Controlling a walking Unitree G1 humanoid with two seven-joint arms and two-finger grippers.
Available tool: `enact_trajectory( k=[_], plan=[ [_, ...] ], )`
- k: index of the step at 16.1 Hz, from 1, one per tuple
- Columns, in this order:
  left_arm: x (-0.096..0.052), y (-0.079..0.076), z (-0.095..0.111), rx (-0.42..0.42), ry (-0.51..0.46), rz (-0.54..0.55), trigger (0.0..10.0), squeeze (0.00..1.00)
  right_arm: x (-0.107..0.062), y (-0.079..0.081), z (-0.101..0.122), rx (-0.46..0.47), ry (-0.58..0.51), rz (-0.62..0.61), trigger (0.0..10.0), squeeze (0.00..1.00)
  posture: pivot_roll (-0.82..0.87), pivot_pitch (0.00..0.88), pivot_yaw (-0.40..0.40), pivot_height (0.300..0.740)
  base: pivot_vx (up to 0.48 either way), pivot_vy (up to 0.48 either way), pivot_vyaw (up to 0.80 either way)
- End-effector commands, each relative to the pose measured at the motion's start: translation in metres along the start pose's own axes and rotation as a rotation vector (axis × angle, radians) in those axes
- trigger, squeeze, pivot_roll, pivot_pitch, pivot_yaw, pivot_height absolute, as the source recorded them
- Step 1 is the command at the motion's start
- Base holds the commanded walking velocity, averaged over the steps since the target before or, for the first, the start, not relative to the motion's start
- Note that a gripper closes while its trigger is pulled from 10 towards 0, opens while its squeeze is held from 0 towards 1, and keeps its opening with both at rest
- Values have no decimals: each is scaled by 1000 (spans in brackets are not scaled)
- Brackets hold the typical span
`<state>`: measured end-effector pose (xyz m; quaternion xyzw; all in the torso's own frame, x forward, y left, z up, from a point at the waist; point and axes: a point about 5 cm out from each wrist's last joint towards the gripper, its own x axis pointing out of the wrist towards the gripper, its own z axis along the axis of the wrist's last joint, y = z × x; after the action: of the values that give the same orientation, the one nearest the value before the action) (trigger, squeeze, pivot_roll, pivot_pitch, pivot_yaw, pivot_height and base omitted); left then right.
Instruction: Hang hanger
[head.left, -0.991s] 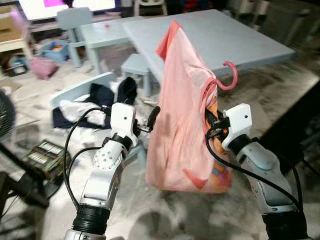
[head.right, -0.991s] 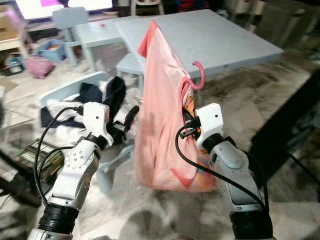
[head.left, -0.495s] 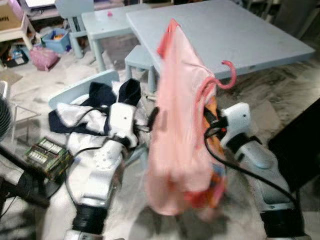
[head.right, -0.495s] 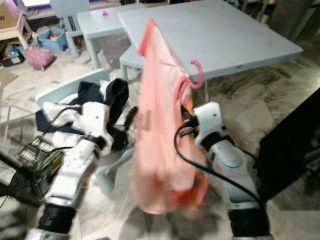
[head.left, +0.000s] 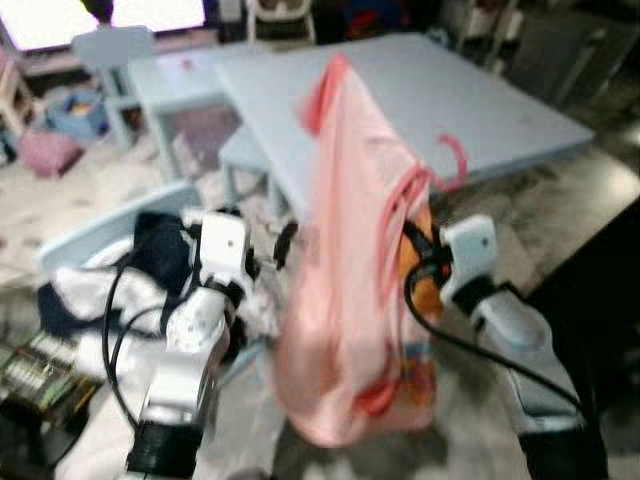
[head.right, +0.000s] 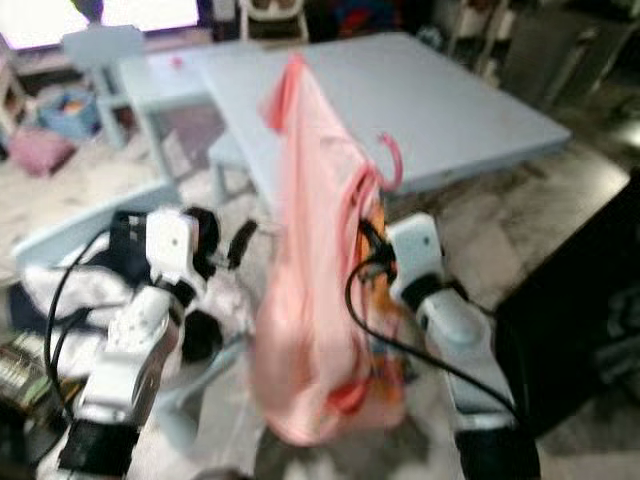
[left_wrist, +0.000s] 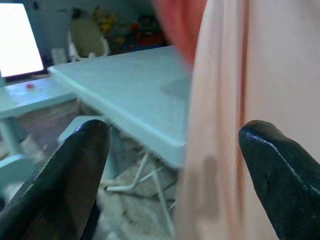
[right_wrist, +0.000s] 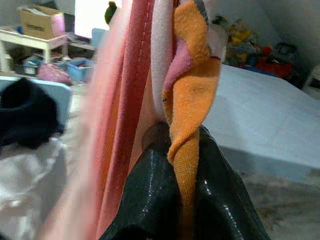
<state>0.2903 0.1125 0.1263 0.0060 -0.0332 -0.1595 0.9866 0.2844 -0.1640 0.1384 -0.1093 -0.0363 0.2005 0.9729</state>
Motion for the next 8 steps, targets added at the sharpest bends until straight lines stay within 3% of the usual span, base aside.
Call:
enact_trajectory(
  k=[1, 5, 8],
  plan=[
    [2, -9, 4, -5, -12, -30, 10000, 0, -2, -8, 5, -26, -24, -37, 10000, 0, -79, 0, 3, 740, 442, 0, 0],
    [-4, -4, 0, 61, 7, 6, 10000, 0, -1, -6, 8, -5, -28, -4, 10000, 0, -69, 0, 2, 740, 0, 0, 0],
    [-3, -19, -8, 125, 47, -135, 10000, 0, 3, 7, 13, 22, -18, 156, 10000, 0, -66, 0, 0, 740, 0, 0, 0]
  ],
)
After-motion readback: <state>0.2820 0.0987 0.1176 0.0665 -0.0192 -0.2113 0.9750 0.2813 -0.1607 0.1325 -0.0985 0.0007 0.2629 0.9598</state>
